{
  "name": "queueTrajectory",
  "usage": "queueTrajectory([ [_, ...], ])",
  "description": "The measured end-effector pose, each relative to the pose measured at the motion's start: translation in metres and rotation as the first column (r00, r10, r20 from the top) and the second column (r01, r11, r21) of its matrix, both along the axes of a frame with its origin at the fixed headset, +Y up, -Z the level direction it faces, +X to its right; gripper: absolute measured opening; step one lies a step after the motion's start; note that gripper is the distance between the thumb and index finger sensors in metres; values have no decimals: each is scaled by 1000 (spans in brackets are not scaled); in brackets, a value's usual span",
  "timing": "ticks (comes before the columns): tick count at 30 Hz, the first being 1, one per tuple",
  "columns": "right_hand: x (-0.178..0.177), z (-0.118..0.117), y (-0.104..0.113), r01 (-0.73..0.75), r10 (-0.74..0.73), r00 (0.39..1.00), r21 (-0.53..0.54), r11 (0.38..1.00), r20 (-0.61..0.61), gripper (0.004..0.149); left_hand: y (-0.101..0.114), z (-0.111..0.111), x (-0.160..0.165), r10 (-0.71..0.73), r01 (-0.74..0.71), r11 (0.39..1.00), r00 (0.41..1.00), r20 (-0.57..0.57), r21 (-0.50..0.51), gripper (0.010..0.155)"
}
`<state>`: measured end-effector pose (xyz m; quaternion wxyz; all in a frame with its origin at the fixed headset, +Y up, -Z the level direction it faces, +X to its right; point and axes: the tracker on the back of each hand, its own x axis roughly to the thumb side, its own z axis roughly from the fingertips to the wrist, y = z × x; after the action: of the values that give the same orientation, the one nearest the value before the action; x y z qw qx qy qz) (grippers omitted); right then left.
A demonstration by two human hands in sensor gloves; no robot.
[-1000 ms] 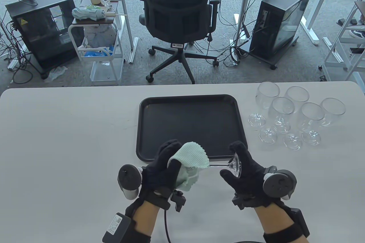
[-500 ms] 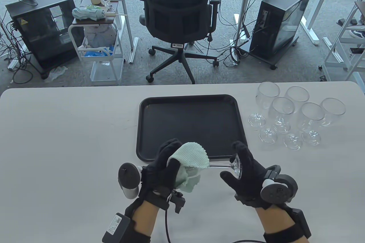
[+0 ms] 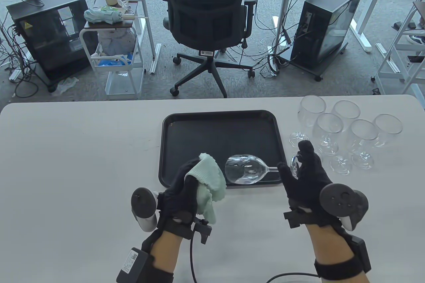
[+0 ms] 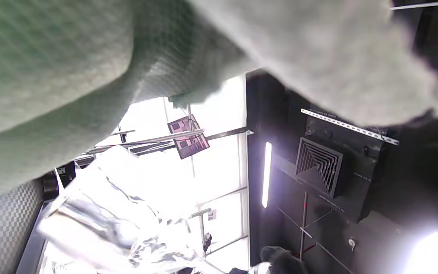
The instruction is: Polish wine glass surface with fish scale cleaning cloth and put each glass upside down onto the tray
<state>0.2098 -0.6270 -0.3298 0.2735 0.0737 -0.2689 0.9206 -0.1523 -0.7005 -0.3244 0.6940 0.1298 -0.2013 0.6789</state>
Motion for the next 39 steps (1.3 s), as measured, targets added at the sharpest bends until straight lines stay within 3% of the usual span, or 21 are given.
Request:
queueTrajectory([
  [3, -31, -46, 5, -257, 260, 964, -48, 965, 55, 89, 0, -1, -5, 13, -13, 1000, 1000, -7, -6, 56],
  [7, -64, -101, 1, -431, 442, 888, -104, 896, 126, 89, 1, -1, -8, 31, -31, 999, 1000, -1, -8, 56],
  [10, -80, -134, -6, -473, 497, 852, -164, 866, 165, 87, 2, -2, -9, 27, -27, 1000, 1000, 5, -5, 56],
  [15, -91, -168, -17, -453, 504, 840, -248, 856, 203, 82, 3, -2, -9, 21, -21, 1000, 1000, 2, 0, 56],
  [20, -88, -185, -21, -453, 524, 818, -296, 841, 238, 76, 4, -2, -11, 36, -36, 999, 999, 6, 1, 56],
  [23, -86, -191, -17, -414, 488, 841, -303, 858, 234, 72, 5, -1, -12, 39, -39, 999, 999, 3, 7, 56],
  [28, -83, -202, -24, -378, 489, 855, -436, 816, 173, 84, 5, -1, -12, 35, -35, 999, 999, -2, 5, 56],
  [31, -80, -198, -25, -361, 467, 868, -431, 827, 168, 88, 6, -1, -12, 33, -33, 999, 999, -2, 10, 56],
  [35, -75, -181, -16, -378, 447, 882, -345, 859, 147, 92, 8, 0, -11, 41, -41, 999, 999, 3, 15, 56],
  [39, -61, -146, -10, -337, 367, 924, -225, 914, 107, 86, 9, 2, -11, 46, -46, 999, 999, 3, 23, 56],
])
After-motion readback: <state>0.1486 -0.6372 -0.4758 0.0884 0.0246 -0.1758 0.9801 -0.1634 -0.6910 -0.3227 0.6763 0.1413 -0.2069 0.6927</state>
